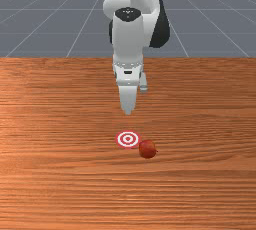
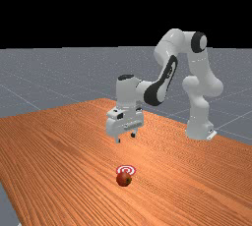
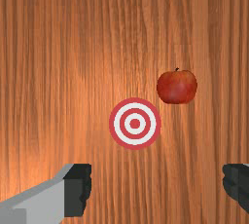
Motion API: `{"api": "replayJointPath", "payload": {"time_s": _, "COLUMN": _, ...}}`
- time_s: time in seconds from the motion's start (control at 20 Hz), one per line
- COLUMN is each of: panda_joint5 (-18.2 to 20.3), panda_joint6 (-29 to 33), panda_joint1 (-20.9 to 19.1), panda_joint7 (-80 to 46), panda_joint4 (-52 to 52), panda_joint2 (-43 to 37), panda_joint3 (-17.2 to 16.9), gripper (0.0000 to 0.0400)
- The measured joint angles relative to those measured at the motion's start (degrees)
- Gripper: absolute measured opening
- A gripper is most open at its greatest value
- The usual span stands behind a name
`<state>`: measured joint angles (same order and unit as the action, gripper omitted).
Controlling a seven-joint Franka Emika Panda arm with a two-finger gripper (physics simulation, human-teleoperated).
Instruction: Pick the apple to the marker
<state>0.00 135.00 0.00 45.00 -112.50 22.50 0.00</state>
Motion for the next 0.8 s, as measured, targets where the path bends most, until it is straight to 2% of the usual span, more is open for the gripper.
{"api": "replayJointPath", "payload": {"time_s": 0.05, "panda_joint5": 0.0, "panda_joint6": 0.0, "panda_joint1": 0.0, "panda_joint7": 0.0, "panda_joint4": 0.0, "panda_joint2": 0.0, "panda_joint3": 0.0, "gripper": 0.0249}}
{"api": "replayJointPath", "payload": {"time_s": 0.1, "panda_joint5": 0.1, "panda_joint6": -0.2, "panda_joint1": 0.1, "panda_joint7": -1.1, "panda_joint4": -0.1, "panda_joint2": -0.1, "panda_joint3": -0.2, "gripper": 0.0308}}
{"api": "replayJointPath", "payload": {"time_s": 0.15, "panda_joint5": 0.2, "panda_joint6": -0.4, "panda_joint1": 0.2, "panda_joint7": -1.7, "panda_joint4": -0.1, "panda_joint2": -0.2, "panda_joint3": -0.3, "gripper": 0.0344}}
{"api": "replayJointPath", "payload": {"time_s": 0.25, "panda_joint5": 0.3, "panda_joint6": -0.5, "panda_joint1": 0.3, "panda_joint7": -2.4, "panda_joint4": -0.1, "panda_joint2": -0.3, "panda_joint3": -0.4, "gripper": 0.0379}}
{"api": "replayJointPath", "payload": {"time_s": 0.3, "panda_joint5": -0.5, "panda_joint6": -3.1, "panda_joint1": 1.5, "panda_joint7": -13.1, "panda_joint4": -5.1, "panda_joint2": -5.0, "panda_joint3": -2.2, "gripper": 0.0232}}
{"api": "replayJointPath", "payload": {"time_s": 0.35, "panda_joint5": -0.8, "panda_joint6": -6.0, "panda_joint1": 2.4, "panda_joint7": -23.6, "panda_joint4": -7.2, "panda_joint2": -8.6, "panda_joint3": -3.8, "gripper": 0.0142}}
{"api": "replayJointPath", "payload": {"time_s": 0.4, "panda_joint5": -0.7, "panda_joint6": -8.5, "panda_joint1": 3.0, "panda_joint7": -34.2, "panda_joint4": -7.8, "panda_joint2": -10.7, "panda_joint3": -5.0, "gripper": 0.0087}}
{"api": "replayJointPath", "payload": {"time_s": 0.5, "panda_joint5": 0.7, "panda_joint6": -12.6, "panda_joint1": 4.1, "panda_joint7": -55.0, "panda_joint4": -7.3, "panda_joint2": -11.6, "panda_joint3": -7.0, "gripper": 0.0033}}
{"api": "replayJointPath", "payload": {"time_s": 0.6, "panda_joint5": 3.1, "panda_joint6": -16.1, "panda_joint1": 4.9, "panda_joint7": -72.2, "panda_joint4": -6.0, "panda_joint2": -11.0, "panda_joint3": -8.5, "gripper": 0.0012}}
{"api": "replayJointPath", "payload": {"time_s": 0.8, "panda_joint5": 5.3, "panda_joint6": -18.1, "panda_joint1": 4.9, "panda_joint7": -81.5, "panda_joint4": -4.8, "panda_joint2": -10.1, "panda_joint3": -9.2, "gripper": 0.0002}}
